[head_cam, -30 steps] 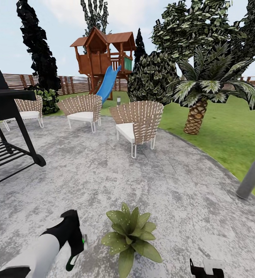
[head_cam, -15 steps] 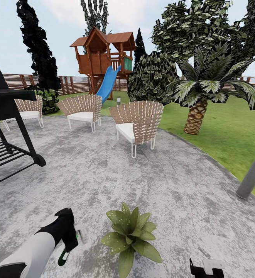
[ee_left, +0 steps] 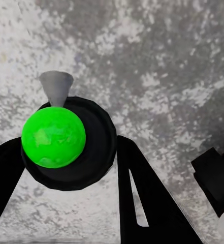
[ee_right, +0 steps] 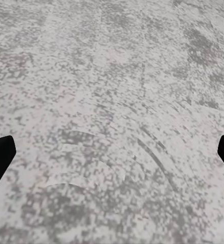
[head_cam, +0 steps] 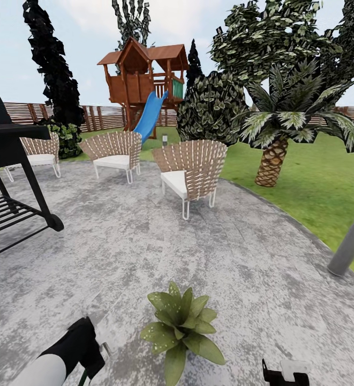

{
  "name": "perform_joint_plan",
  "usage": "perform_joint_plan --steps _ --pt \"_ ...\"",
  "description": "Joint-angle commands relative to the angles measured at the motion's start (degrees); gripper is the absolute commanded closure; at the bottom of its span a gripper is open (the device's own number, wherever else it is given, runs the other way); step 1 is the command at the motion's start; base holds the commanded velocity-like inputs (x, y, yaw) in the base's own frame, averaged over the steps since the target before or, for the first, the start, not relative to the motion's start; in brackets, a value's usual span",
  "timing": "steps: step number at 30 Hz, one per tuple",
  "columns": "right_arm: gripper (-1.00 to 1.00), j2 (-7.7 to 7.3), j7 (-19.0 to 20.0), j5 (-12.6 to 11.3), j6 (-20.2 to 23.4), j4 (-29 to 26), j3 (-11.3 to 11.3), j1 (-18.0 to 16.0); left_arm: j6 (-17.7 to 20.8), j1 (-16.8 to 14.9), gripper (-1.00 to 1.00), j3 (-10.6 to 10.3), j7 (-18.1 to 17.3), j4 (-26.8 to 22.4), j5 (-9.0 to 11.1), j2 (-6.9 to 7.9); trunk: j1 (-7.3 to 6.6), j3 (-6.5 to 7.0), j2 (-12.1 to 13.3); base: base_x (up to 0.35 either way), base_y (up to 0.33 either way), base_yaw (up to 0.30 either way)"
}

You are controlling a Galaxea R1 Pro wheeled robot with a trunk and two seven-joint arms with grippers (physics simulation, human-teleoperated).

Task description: Pick up the pesticide atomizer in the garden and spray insectifuge to fully cover both potted plants in the garden.

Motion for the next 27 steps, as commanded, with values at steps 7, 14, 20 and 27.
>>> perform_joint_plan --steps 7,14,20,27 --pt "-1.00 0.04 -0.37 0.61 -0.18 0.08 -0.23 -0.05 0.38 0.44 1.00 0.77 0.52 -0.74 0.22 -0.05 -0.01 -0.05 -0.02 0.020 -0.028 0.206" --pt "-1.00 -0.04 -0.37 0.61 -0.18 0.09 -0.23 -0.05 0.40 0.46 1.00 0.91 0.67 -0.90 0.18 -0.45 -0.01 -0.05 -0.02 0.088 -0.238 0.044" --pt "-1.00 -0.04 -0.37 0.61 -0.18 0.09 -0.23 -0.05 0.40 0.46 1.00 0.96 0.67 -0.90 0.18 -0.61 -0.01 -0.05 -0.02 -0.102 -0.245 0.001" --pt "-1.00 -0.04 -0.37 0.61 -0.18 0.10 -0.23 -0.05 0.48 0.46 1.00 1.21 0.82 -0.97 0.24 -0.68 -0.01 -0.05 -0.02 -0.231 -0.199 0.007"
